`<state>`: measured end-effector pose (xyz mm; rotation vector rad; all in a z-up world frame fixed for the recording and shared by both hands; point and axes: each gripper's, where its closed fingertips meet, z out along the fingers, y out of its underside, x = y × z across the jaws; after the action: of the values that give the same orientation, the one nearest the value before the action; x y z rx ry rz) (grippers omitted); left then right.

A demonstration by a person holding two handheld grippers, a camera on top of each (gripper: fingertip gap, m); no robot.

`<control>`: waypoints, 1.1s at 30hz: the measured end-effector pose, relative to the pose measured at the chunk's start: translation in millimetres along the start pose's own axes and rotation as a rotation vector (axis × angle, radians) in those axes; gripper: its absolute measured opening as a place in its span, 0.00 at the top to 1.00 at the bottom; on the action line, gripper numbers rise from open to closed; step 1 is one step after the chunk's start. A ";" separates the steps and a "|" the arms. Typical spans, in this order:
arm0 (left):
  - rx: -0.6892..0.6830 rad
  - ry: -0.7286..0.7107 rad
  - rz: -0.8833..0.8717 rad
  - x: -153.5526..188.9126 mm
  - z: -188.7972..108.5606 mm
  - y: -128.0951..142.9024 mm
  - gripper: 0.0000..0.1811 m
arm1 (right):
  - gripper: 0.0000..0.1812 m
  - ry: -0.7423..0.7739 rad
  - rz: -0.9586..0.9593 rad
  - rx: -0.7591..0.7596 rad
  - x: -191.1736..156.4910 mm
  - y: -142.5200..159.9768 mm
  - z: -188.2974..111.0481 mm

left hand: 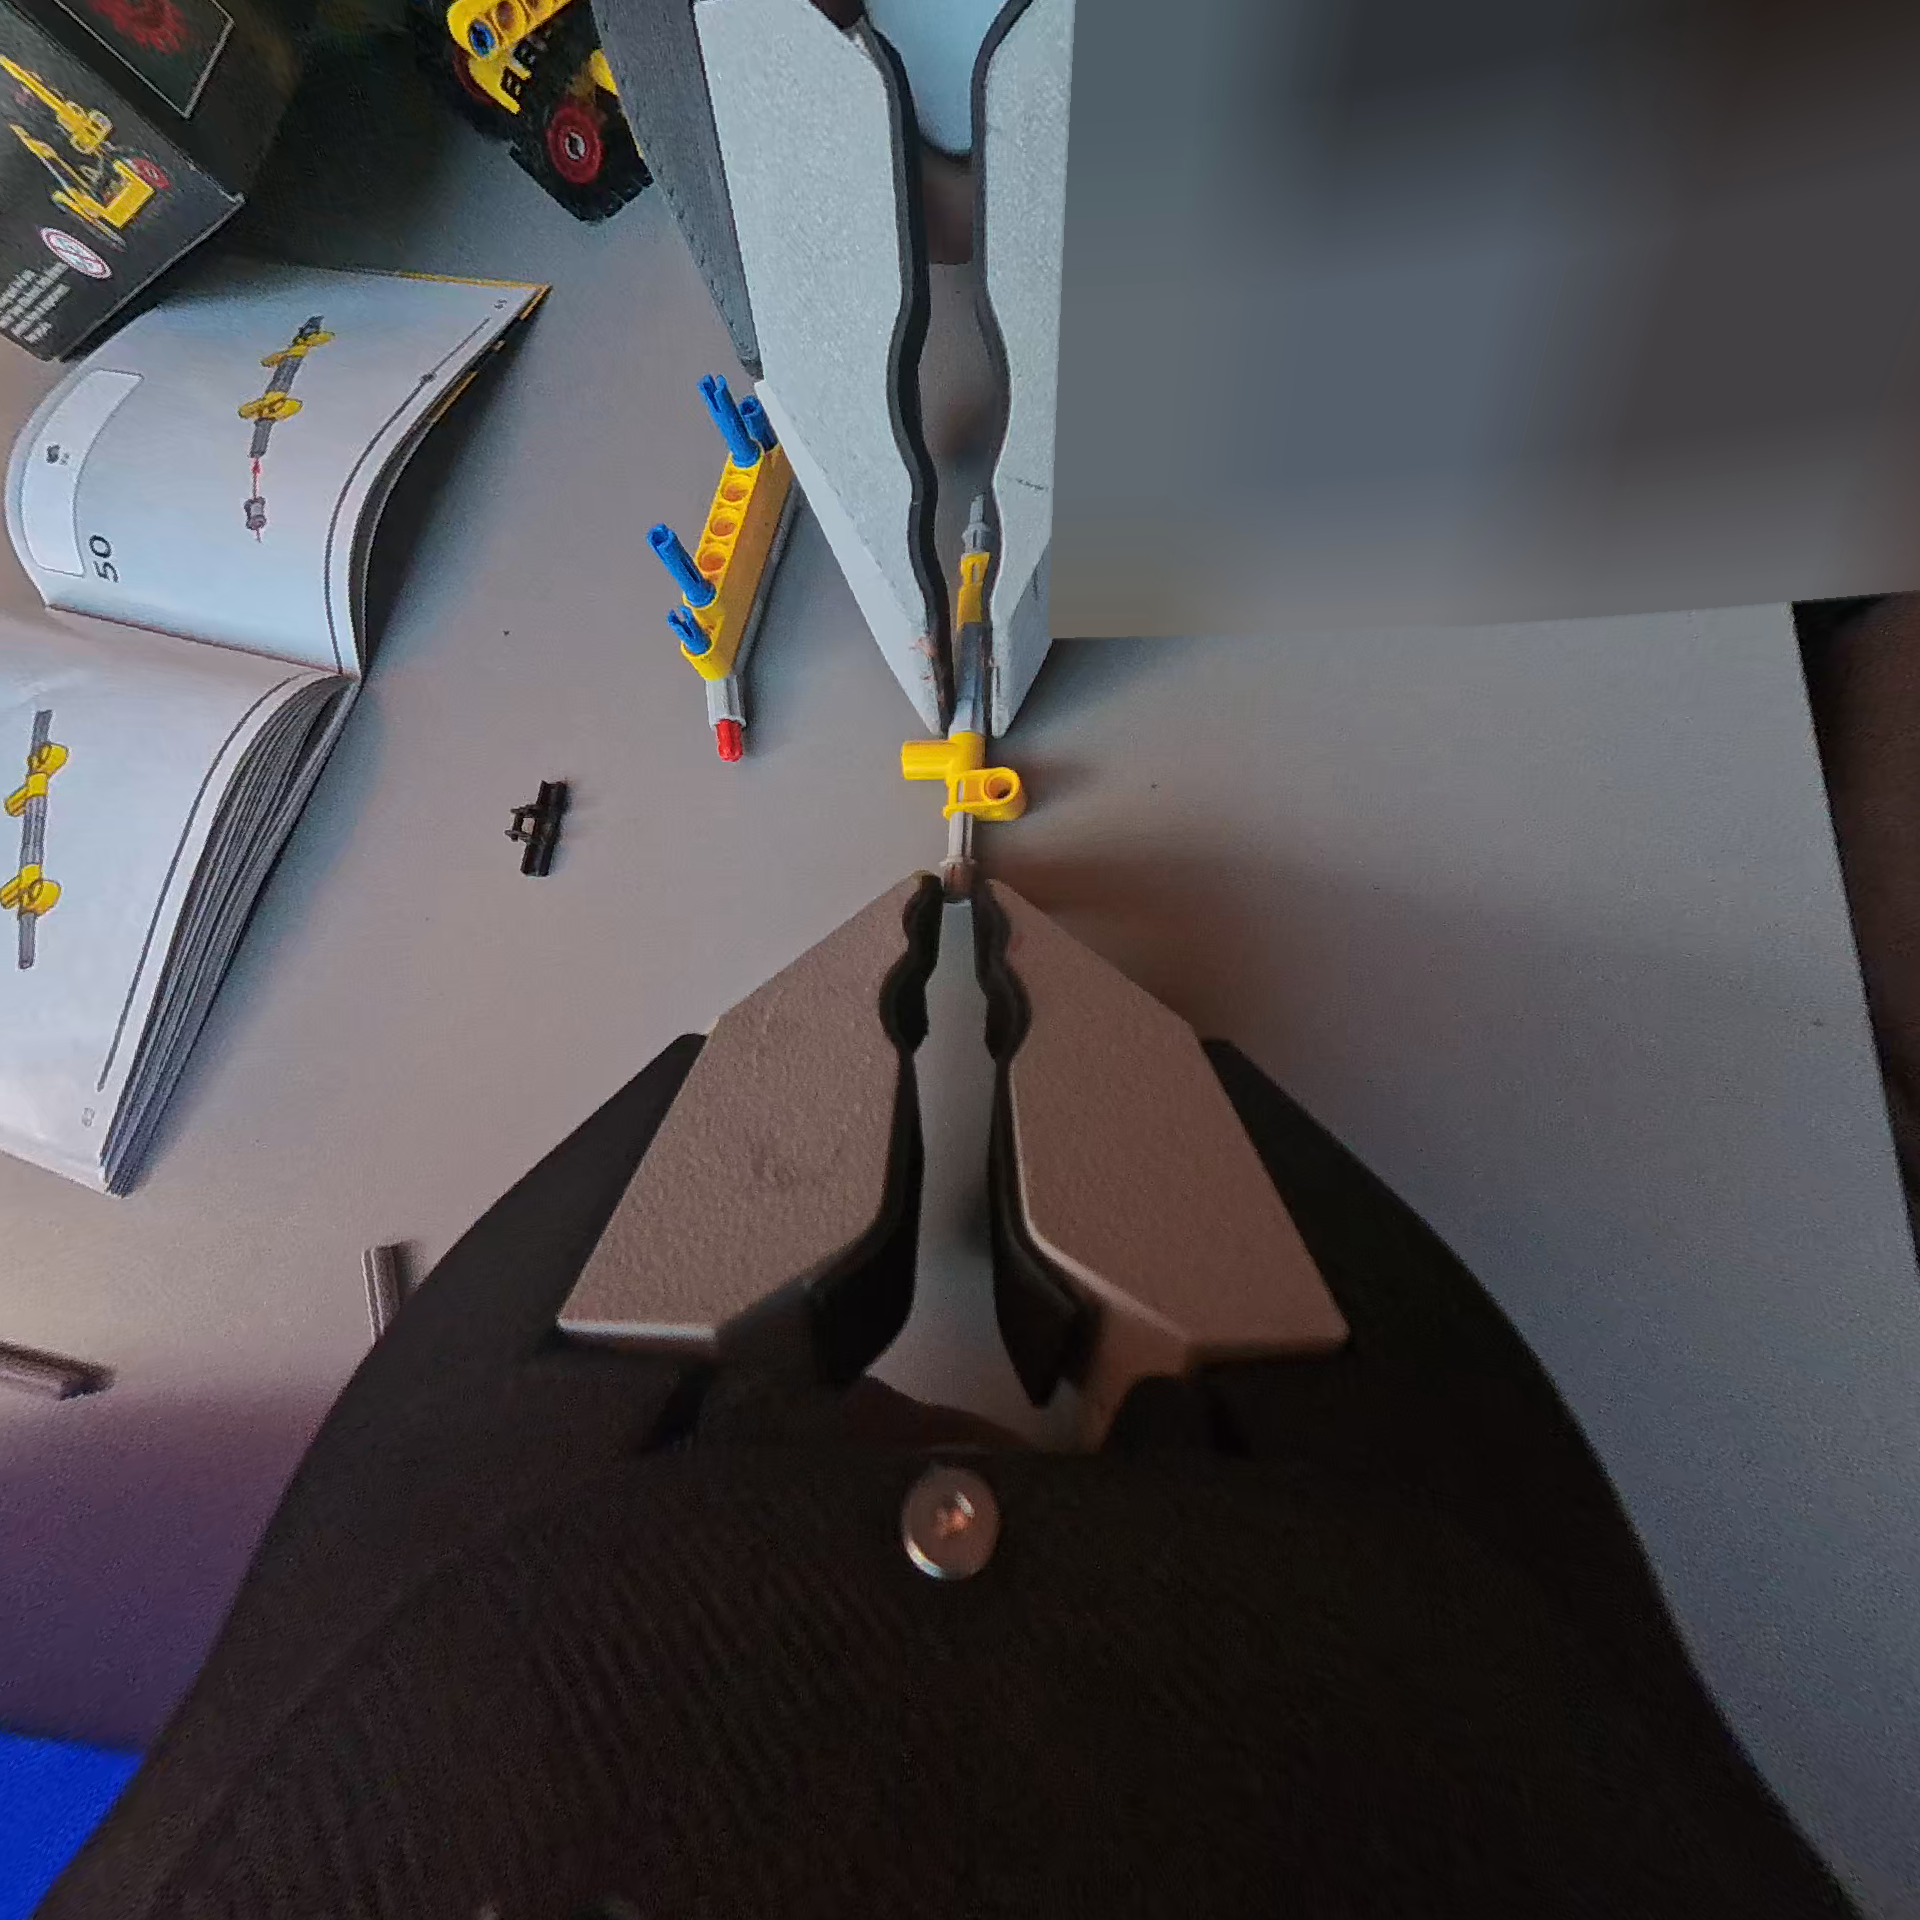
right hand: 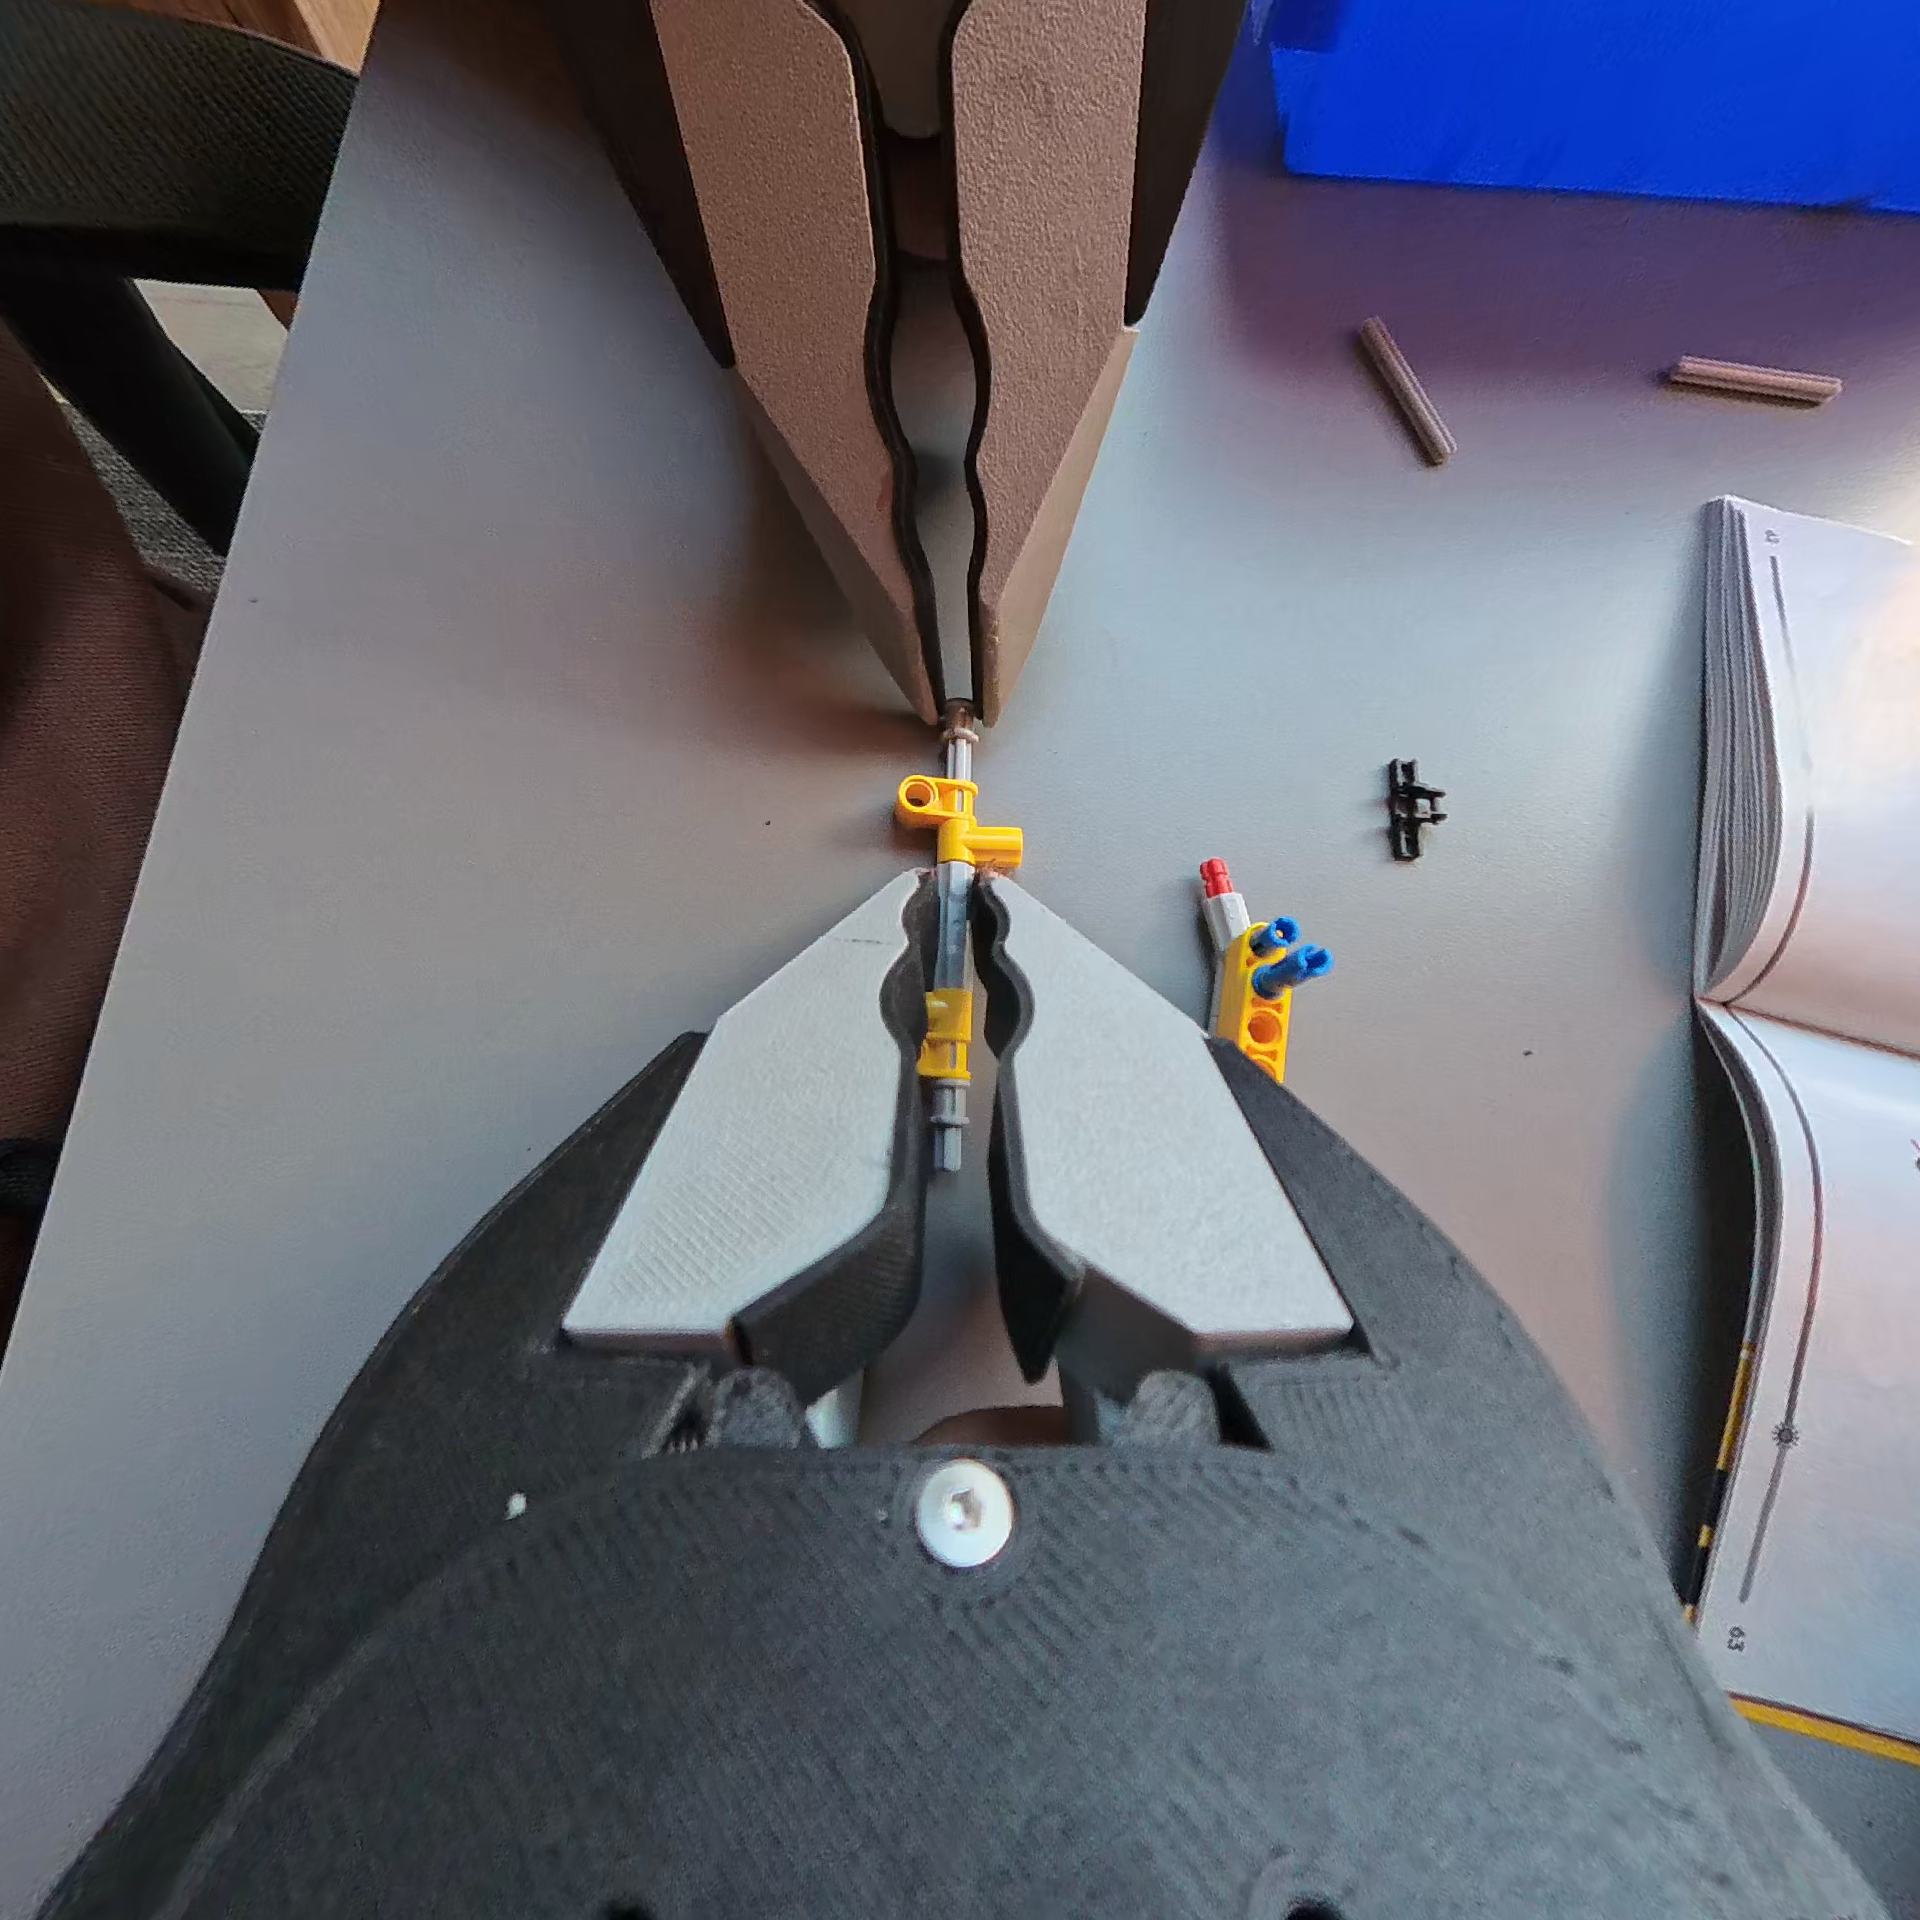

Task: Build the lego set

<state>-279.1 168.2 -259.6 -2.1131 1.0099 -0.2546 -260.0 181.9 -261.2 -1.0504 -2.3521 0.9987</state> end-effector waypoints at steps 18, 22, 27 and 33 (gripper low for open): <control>0.001 -0.051 0.027 0.8 5.6 -5.6 0.98 | 0.85 -0.007 0.063 0.057 4.6 -4.2 -11.7; 0.007 -0.090 0.005 -5.6 0.0 -2.3 0.94 | 0.84 0.018 0.081 0.122 8.1 -2.8 -40.3; 0.100 -0.120 -0.082 -17.5 -14.4 -7.7 0.91 | 0.83 0.088 0.105 0.195 16.3 0.1 -73.0; 0.095 -0.119 -0.126 -22.6 -17.5 -2.9 0.86 | 0.80 0.190 0.184 0.289 41.8 -0.5 -97.6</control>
<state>-300.6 176.1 -242.4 -2.0814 0.7820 -0.2308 -230.9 257.6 -192.7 -1.2018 -1.9187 1.2043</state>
